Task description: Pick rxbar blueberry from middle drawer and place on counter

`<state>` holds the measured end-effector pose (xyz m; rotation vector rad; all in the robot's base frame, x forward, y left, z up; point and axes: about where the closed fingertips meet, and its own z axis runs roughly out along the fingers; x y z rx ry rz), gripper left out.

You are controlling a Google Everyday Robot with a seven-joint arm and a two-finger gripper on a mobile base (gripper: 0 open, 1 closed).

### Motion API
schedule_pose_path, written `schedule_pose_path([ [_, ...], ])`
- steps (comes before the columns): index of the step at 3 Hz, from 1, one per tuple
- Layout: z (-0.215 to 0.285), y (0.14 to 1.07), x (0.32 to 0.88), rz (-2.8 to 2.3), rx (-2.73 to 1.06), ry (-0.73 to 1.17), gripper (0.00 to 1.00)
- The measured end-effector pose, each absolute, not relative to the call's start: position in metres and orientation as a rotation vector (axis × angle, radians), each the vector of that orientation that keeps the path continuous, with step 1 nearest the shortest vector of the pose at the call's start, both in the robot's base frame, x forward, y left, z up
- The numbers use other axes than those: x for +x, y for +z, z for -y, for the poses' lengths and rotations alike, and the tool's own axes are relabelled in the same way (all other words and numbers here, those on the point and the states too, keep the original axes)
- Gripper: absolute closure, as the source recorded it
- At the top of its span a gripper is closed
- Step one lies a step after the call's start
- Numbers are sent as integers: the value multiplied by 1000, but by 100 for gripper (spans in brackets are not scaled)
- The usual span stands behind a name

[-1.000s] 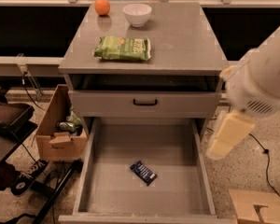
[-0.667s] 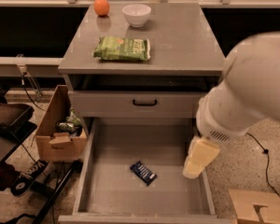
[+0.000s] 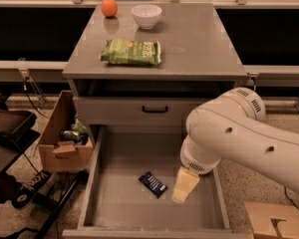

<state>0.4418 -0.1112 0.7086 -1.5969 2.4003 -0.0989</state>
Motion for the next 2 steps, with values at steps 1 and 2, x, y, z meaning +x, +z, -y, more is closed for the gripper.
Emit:
schedule_pose_path([
  [1, 110, 706, 442, -2400, -1598, -94, 0],
  [2, 87, 642, 440, -2402, -1592, 12, 0],
])
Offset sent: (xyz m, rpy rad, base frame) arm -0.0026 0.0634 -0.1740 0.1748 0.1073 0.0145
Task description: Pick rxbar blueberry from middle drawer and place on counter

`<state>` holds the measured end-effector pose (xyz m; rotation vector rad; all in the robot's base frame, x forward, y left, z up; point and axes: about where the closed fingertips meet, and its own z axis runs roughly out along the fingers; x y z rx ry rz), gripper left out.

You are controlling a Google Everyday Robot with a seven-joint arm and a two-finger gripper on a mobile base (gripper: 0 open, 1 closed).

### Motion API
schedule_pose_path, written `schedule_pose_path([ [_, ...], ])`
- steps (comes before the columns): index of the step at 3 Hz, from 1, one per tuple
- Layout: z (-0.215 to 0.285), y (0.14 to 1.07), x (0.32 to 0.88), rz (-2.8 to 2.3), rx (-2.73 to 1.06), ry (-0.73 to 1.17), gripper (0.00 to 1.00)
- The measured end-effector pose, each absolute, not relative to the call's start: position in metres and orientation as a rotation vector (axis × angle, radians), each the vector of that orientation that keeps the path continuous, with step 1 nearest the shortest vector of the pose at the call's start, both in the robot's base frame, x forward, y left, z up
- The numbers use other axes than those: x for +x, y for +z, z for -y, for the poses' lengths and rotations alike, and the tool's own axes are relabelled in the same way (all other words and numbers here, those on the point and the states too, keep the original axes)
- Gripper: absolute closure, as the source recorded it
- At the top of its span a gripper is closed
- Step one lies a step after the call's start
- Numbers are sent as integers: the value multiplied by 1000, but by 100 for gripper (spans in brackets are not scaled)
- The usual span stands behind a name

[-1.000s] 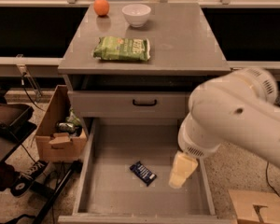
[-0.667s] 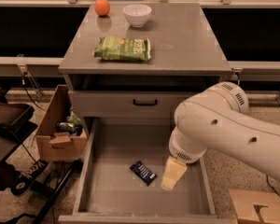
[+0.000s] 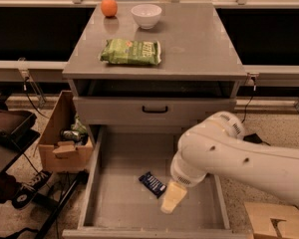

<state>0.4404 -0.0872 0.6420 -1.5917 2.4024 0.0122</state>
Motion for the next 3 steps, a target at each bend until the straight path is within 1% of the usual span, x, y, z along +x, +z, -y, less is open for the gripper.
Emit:
schedule_pose_path([
  [1, 77, 562, 437, -2435, -1535, 91, 0],
  [2, 69, 511, 455, -2438, -1472, 123, 0],
  [3, 61, 466, 494, -2467, -1400, 128, 0],
])
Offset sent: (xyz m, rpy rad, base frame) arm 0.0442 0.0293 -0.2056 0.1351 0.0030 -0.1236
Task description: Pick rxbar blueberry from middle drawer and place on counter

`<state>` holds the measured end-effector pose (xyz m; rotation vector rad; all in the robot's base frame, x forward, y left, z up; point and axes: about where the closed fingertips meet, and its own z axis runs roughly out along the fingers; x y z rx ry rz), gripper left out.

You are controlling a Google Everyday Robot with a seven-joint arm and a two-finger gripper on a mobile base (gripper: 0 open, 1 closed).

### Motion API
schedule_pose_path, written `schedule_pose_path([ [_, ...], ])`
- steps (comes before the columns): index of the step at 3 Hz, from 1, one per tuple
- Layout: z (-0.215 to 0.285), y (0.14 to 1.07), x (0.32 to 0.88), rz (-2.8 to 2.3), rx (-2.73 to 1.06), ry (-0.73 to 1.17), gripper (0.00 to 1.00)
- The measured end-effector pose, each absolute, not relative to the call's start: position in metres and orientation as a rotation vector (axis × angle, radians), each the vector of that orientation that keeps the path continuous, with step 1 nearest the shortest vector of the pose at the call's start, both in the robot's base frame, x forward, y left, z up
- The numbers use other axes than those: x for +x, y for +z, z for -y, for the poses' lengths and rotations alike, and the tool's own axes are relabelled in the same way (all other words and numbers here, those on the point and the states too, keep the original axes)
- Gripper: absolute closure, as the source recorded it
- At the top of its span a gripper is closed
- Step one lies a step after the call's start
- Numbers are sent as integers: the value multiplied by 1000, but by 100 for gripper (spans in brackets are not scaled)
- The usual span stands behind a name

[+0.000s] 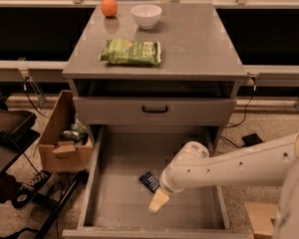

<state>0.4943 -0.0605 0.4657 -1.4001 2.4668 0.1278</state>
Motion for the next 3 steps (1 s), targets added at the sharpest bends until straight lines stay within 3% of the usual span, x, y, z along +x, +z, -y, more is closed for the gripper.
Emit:
schedule_pose_path([
  [3, 26, 391, 538, -2655, -1206, 176, 0],
])
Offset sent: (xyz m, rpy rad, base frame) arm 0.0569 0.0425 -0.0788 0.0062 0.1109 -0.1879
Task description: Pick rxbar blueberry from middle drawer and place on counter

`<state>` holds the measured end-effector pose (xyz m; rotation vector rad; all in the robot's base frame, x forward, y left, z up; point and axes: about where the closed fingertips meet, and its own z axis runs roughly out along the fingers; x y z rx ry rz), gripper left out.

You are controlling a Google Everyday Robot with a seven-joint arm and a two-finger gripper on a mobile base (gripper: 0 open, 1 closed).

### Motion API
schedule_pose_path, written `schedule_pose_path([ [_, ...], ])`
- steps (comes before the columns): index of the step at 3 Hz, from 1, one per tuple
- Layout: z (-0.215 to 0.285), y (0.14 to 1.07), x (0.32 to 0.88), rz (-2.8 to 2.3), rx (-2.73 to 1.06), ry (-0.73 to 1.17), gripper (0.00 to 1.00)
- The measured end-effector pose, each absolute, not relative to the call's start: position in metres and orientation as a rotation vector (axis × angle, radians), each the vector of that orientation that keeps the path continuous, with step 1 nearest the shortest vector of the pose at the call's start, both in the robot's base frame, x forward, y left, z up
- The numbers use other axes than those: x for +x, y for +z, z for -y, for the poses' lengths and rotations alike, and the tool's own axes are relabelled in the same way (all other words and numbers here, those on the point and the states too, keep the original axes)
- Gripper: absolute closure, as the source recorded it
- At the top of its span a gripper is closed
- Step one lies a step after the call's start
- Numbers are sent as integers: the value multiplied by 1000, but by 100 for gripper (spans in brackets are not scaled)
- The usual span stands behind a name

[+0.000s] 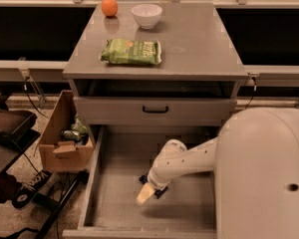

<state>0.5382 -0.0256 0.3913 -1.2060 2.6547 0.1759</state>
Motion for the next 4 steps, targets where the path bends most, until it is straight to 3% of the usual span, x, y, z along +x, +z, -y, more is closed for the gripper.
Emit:
schedule_pose_path([
  [1, 20, 362, 538, -2703, -1189, 212, 0],
  [2, 9, 339, 526, -2741, -1173, 304, 17],
  [4, 6, 350, 522, -2737, -1175, 322, 64],
])
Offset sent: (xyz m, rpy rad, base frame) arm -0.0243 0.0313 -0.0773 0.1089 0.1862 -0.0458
